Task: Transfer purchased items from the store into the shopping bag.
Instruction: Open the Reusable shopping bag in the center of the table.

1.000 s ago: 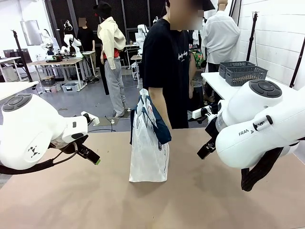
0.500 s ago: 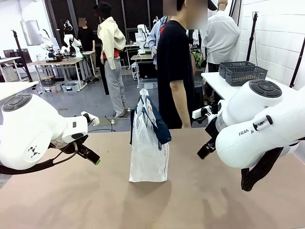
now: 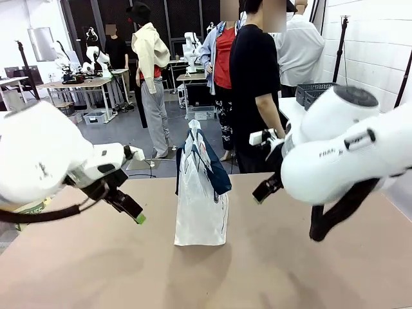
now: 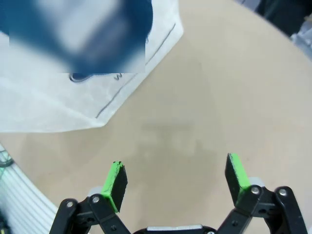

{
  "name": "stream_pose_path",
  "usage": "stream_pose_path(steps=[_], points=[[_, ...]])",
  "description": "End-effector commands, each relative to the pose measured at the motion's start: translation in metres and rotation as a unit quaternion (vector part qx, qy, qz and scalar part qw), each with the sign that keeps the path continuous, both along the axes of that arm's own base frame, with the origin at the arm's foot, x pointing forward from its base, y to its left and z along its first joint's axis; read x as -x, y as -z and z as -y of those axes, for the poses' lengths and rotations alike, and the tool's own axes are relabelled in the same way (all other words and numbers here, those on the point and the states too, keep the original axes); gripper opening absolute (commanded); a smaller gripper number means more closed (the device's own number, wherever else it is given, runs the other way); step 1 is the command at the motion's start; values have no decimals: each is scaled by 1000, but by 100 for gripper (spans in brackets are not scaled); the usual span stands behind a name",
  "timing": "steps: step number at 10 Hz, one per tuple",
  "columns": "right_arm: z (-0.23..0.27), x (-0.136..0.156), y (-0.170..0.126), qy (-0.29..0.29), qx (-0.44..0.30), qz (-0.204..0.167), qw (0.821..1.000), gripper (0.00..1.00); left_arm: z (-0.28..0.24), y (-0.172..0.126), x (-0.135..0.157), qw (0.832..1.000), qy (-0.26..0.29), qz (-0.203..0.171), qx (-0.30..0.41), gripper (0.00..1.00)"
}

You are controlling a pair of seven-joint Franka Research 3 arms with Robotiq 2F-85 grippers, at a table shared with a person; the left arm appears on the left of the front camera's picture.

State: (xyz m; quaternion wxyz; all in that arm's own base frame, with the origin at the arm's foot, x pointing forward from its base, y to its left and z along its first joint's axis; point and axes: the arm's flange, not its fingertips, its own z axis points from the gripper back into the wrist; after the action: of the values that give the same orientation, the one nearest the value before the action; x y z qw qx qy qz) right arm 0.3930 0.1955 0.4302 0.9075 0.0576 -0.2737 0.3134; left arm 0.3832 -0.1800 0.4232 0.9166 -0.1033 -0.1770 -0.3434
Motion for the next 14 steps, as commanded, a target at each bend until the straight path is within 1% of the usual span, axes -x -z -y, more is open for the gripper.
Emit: stream_pose_path(steps=[1,2,3,4,5,6,7,8,10,11,12,13,14], points=[[-1,-33,-46,22,2,-26,999,100,-12,-52,-24,998,-50,-27,7,100],[-7,-51,-71,33,-5,-54,998,100,-6,-73,-35,995,-92,-13,-31,100],[-17,-68,-94,57,3,-65,996,100,-2,-91,-44,994,-106,-5,-33,100],[-27,-83,-113,57,-8,-66,996,100,7,-110,-57,995,-100,-4,-18,100],[-38,-100,-130,58,-20,-66,996,100,17,-128,-67,995,-104,7,-12,100],[-42,-120,-141,61,-27,-68,995,100,28,-138,-78,994,-105,10,-1,100],[-40,-136,-144,63,-25,-55,996,100,38,-133,-87,994,-98,37,-16,100],[-33,-97,-137,54,-17,-57,997,100,16,-136,-64,995,-97,14,3,100],[-33,-97,-137,54,-17,-57,997,100,16,-136,-64,995,-97,14,3,100],[-41,-117,-144,55,-22,-53,997,100,30,-137,-74,996,-93,19,0,100],[-52,-121,-136,89,-61,-96,990,100,39,-150,-66,991,-133,14,-2,100],[-63,-127,-135,107,-71,-111,985,100,50,-162,-63,986,-164,-21,-4,100],[-77,-138,-130,117,-72,-124,983,100,57,-168,-65,981,-192,-28,2,100]])
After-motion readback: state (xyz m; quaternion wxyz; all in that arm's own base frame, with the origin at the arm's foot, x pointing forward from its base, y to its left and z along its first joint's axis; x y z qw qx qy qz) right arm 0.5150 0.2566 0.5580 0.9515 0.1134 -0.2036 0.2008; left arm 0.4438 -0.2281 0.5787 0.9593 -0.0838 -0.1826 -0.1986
